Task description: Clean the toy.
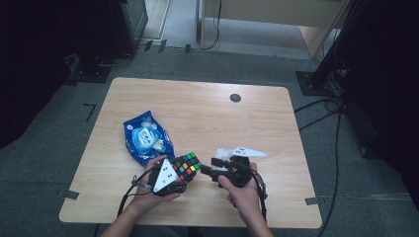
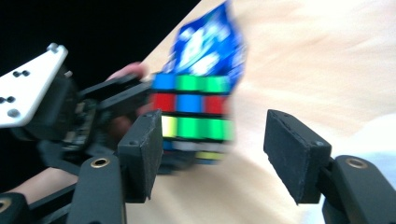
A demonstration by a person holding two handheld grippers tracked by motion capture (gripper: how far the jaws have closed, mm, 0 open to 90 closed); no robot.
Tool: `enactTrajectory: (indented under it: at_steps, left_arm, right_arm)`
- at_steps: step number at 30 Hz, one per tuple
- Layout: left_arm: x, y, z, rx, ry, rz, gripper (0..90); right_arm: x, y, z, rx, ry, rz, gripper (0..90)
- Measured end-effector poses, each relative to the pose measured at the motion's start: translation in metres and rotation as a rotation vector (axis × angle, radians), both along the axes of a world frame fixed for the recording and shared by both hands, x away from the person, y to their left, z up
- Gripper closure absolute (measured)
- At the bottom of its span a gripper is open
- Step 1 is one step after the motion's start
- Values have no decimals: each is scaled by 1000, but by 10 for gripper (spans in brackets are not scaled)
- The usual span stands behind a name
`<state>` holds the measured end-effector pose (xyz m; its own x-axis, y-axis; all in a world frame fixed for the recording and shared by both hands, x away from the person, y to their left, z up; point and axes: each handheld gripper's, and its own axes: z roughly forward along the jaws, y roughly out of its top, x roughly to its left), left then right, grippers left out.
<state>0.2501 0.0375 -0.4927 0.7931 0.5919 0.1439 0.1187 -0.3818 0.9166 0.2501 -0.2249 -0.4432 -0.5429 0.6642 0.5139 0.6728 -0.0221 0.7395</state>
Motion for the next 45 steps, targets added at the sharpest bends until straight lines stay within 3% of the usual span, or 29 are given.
enactTrajectory:
  at_steps: [2,5,12,15,18,20,21,22,24,26,29,33,36,38,40,45]
  left_arm:
    - [3,4,1,-16,13,19,339]
    - [5,6,2,-20,15,30,339]
    - [3,3,1,-7,17,16,339]
    - [3,3,0,-3,21,14,339]
    - [3,2,1,-8,23,11,339]
    - [2,2,1,-12,24,7,339]
    - [2,1,1,-13,26,4,339]
    - [2,1,1,-11,29,2,339]
    - [1,-1,0,-8,32,-4,339]
    - [0,-3,-1,-6,34,-13,338]
    - [-3,-9,-3,2,35,-34,339]
    - [-7,-14,-4,5,31,-71,339]
    - [-10,-15,-3,3,25,-88,339]
    - [-10,-14,-2,-4,24,-92,339]
    - [-10,-13,-2,-17,24,-102,339]
    - [-12,-16,-3,-1,21,-119,339]
  right_arm:
    - [2,-8,0,-26,-29,-46,378]
    - [7,-13,-14,-169,-58,-113,376]
    - [19,-8,-56,-371,-51,-105,384]
    - [21,-8,-65,-424,-24,-114,446]
    - [21,-10,-71,-467,-38,-132,547]
    - [21,-11,-71,-479,-41,-143,687]
    - [21,-13,-70,-472,-36,-128,797]
    - [22,-15,-70,-450,-21,-111,848]
    - [22,-18,-70,-424,-3,-98,883]
    - [19,-17,-66,-395,-28,-93,888]
    - [13,-13,-49,-233,-100,-60,890]
    - [5,-3,-32,-118,-154,-5,893]
    - [0,7,-26,-85,-153,15,896]
    - [-1,9,-26,-87,-147,1,896]
    - [-1,8,-27,-53,-131,-9,896]
    - [-1,9,-24,6,-114,-6,895]
